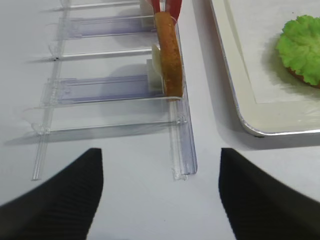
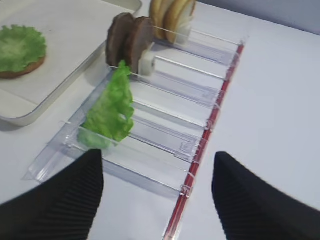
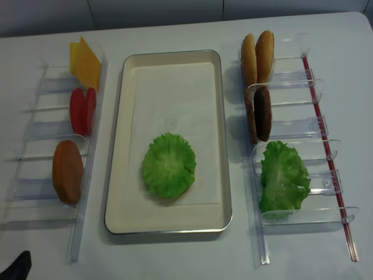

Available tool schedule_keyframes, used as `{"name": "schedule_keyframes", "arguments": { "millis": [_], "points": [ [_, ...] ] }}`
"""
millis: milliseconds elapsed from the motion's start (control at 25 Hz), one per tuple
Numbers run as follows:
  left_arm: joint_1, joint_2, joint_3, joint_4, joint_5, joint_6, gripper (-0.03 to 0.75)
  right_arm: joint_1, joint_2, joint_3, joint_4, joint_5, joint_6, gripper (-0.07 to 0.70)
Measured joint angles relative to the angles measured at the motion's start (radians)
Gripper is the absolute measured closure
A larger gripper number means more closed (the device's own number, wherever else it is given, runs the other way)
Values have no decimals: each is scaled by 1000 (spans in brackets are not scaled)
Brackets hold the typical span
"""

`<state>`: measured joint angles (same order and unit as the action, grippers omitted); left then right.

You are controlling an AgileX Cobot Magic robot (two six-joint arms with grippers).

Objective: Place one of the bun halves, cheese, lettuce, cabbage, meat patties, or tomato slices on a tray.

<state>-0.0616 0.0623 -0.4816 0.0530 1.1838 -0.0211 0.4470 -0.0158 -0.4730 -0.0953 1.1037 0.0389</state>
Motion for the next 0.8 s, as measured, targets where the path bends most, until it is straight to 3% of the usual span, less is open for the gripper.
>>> {"name": "schedule_keyframes", "arguments": {
  "millis": [200, 400, 800],
  "points": [
    [0, 0, 0, 0, 0, 0, 232, -200, 0, 0, 2, 0, 0, 127],
    [0, 0, 0, 0, 0, 0, 232, -338, 0, 0, 2, 2, 0, 127],
    [0, 0, 0, 0, 0, 0, 232, -449, 0, 0, 5, 2, -8, 127]
  ]
}}
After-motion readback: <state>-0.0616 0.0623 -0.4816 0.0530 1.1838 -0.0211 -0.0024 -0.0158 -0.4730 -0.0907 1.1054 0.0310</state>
